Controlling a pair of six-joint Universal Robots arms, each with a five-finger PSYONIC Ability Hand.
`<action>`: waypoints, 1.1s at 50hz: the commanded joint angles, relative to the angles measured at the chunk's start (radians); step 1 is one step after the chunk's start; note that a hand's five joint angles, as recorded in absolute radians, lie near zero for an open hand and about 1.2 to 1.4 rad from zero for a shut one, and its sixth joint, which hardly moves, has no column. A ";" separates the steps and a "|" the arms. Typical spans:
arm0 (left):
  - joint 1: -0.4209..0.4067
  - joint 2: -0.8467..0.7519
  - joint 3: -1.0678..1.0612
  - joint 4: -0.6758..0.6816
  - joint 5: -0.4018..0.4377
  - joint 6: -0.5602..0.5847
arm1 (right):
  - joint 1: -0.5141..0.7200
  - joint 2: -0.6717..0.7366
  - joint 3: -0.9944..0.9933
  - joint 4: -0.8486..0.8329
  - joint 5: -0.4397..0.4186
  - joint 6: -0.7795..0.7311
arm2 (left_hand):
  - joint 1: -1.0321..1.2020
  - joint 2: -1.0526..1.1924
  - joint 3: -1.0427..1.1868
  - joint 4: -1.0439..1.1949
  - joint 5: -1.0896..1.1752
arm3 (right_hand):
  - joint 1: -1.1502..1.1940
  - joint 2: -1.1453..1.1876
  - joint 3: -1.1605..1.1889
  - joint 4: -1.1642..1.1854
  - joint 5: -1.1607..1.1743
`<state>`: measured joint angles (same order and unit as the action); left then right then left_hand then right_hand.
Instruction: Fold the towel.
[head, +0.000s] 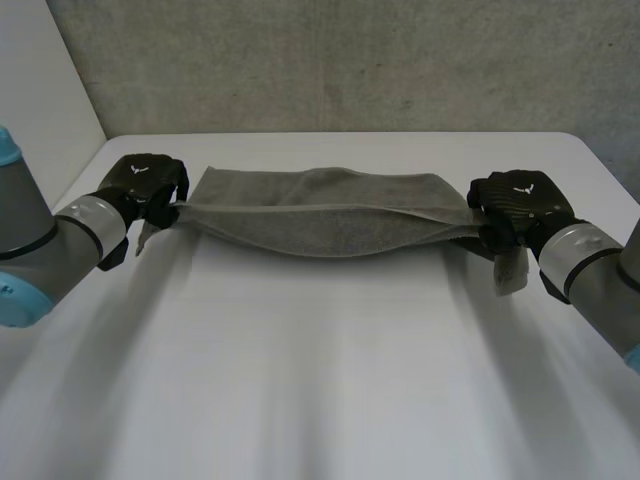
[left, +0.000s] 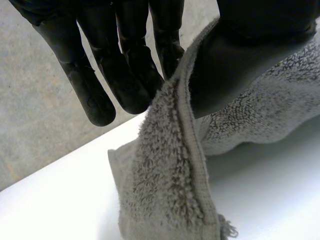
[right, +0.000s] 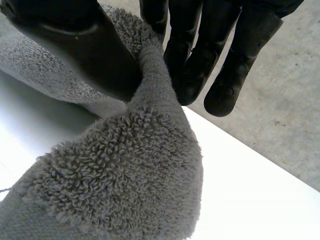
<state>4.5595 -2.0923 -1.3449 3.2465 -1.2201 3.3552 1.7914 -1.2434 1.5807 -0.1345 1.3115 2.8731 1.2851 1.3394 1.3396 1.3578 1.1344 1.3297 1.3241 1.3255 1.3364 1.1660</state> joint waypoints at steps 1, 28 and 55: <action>0.009 0.104 -0.121 0.001 0.043 0.001 | -0.009 0.025 -0.014 0.105 -0.040 -0.014 | 0.111 0.057 0.057 0.038 0.087 | 0.067 0.072 0.071 0.060 0.056; 0.168 0.479 -0.274 0.019 0.202 -0.148 | -0.141 -0.153 -0.223 0.529 -0.256 -0.250 | 0.111 0.057 0.057 0.038 0.087 | 0.067 0.072 0.071 0.060 0.056; -0.076 0.003 0.731 0.235 -0.035 -0.152 | 0.052 0.228 -1.072 -0.015 -0.011 0.023 | 0.111 0.057 0.057 0.038 0.087 | 0.067 0.072 0.071 0.060 0.056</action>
<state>4.4921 -2.1901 -0.6956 3.2843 -1.2394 3.3241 1.8580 -0.9038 0.4669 0.0758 1.3049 2.7147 1.2947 1.3460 1.3474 1.3580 1.1336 1.3340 1.3241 1.3303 1.3365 1.1660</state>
